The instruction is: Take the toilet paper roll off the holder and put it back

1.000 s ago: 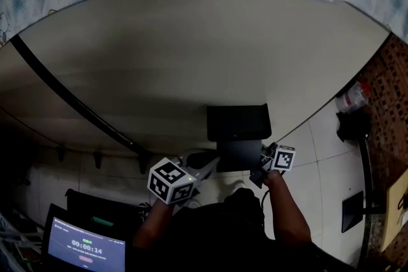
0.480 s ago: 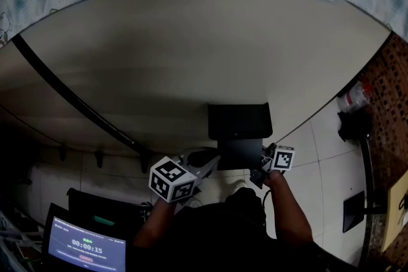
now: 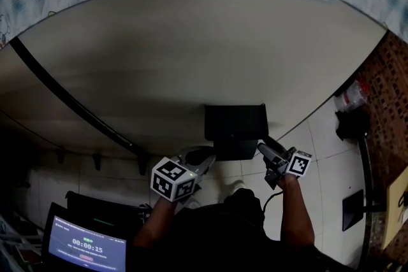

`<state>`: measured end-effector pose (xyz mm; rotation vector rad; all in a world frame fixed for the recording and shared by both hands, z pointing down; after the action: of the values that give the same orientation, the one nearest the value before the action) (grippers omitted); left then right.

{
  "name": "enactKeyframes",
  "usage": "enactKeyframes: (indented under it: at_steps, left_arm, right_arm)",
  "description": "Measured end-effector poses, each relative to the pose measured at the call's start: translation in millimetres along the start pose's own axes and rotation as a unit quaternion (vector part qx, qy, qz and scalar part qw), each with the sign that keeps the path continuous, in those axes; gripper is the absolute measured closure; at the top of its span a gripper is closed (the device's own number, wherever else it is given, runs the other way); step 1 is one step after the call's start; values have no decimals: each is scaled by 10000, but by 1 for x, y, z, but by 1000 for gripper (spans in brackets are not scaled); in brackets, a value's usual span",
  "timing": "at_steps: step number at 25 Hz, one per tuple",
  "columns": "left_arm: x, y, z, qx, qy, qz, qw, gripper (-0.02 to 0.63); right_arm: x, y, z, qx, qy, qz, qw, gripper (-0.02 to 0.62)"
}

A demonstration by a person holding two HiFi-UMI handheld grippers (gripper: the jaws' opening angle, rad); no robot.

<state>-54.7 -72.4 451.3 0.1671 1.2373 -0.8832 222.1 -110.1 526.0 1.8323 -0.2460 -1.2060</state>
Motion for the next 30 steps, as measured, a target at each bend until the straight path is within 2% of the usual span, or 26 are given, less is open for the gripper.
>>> enactKeyframes:
  at_steps: [5,8,17,20,25,27,30]
  left_arm:
    - [-2,-1,1,116,10,20,9999,563]
    - [-2,-4,4,265,35,46,9996,555]
    - [-4,-6,4,414,158,17,9990,548]
    - [-6,-4,1,469,189,69,9987,548]
    - [-7,-11,-1,812,87,362,9960,538]
    - [-7,-14,-7,898,158,288,9954,538]
    - [-4,-15,-16,1107,397,326,9925,545]
  right_arm:
    - [23,-15,-29,-438,449,-535,9966,121]
    - [35,-30,-35,-451,687,-822,9932,123]
    - [43,-68,-29,-771,664,-1783,9787,123]
    - [45,-85,-26,-1138,767,-2445,9599,156]
    - [51,-109,-20,-1812,1188,-3371,9162,339]
    - [51,-118,-18,-2045,1240,-3672,8989,377]
    - [48,-131,-16,-2353,1263,-4111,8716,490]
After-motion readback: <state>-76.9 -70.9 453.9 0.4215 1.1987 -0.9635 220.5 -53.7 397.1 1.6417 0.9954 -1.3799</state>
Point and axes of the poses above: the fingertips, and each gripper's own axes: z forward along the fingers, y to its right, x out of its top, the point moved 8 cm from there along -z, backward along the fingers, and after that the axes turned 6 degrees about x, right-handed, at the moved point
